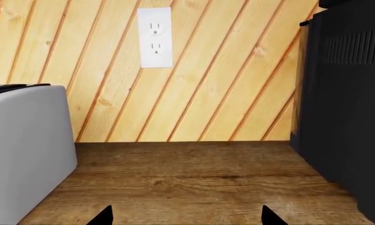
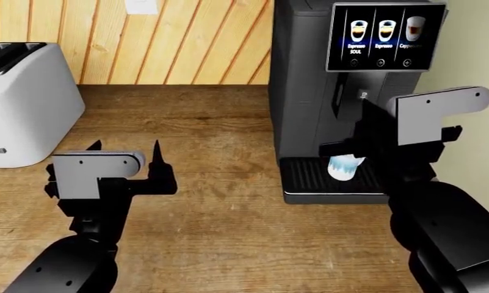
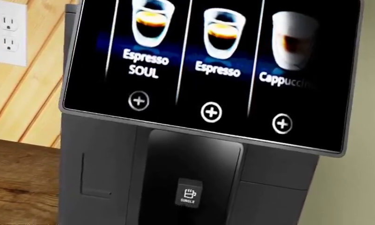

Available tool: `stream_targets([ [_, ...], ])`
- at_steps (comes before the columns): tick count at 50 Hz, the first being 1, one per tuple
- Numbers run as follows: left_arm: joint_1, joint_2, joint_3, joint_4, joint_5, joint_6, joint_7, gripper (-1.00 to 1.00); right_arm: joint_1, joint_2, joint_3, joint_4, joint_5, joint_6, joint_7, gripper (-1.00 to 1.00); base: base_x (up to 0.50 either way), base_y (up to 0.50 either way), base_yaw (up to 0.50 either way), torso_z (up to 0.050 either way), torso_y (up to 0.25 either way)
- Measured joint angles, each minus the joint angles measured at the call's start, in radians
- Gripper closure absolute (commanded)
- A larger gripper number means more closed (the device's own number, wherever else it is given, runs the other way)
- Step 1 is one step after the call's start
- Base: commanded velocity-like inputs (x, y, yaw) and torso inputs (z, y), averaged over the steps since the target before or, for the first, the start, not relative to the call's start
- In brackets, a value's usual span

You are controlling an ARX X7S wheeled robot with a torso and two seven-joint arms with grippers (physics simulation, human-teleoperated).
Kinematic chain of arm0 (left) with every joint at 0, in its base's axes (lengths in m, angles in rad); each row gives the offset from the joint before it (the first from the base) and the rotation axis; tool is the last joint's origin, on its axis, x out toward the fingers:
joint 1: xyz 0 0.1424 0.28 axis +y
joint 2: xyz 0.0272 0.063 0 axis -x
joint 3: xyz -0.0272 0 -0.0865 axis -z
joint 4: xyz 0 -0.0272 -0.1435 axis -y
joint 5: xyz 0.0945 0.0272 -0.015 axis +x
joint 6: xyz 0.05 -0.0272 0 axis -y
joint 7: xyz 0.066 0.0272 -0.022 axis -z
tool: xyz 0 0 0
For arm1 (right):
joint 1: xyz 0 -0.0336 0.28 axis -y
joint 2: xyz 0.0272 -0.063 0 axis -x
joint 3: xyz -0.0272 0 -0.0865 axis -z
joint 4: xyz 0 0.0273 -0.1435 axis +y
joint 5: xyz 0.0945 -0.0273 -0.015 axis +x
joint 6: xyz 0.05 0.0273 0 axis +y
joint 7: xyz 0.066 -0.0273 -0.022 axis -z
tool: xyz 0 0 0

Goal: Press the button on the coffee machine to serve coffee.

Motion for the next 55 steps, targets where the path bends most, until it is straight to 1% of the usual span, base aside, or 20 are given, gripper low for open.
stream_targets([
  [21,0.005,-0.005,0.003,-0.007,-0.003,0.011,0.001,-1.00,-0.106,0.009,0.054,-0.140,0.038,0.053,0.051,1.00,0.00,0.00,0.00,0.000,0.000],
  [33,0.006,-0.006,0.007,-0.009,-0.003,0.014,-0.003,-1.00,-0.213,0.010,0.082,-0.232,0.052,0.057,0.080,1.00,0.00,0.00,0.00,0.000,0.000],
  [40,0.012,-0.008,0.005,-0.012,-0.002,0.024,-0.002,-1.00,-0.295,0.004,0.102,-0.281,0.054,0.027,0.093,1.00,0.00,0.00,0.00,0.000,0.000],
  [41,0.013,-0.008,0.004,-0.012,-0.003,0.025,-0.002,-1.00,-0.306,0.003,0.105,-0.286,0.054,0.022,0.094,-1.00,0.00,0.00,0.00,0.000,0.000],
  [55,0.033,-0.016,-0.010,-0.014,-0.009,0.040,-0.003,-1.00,-0.433,-0.008,0.118,-0.350,0.049,-0.025,0.118,-1.00,0.00,0.00,0.00,0.000,0.000],
])
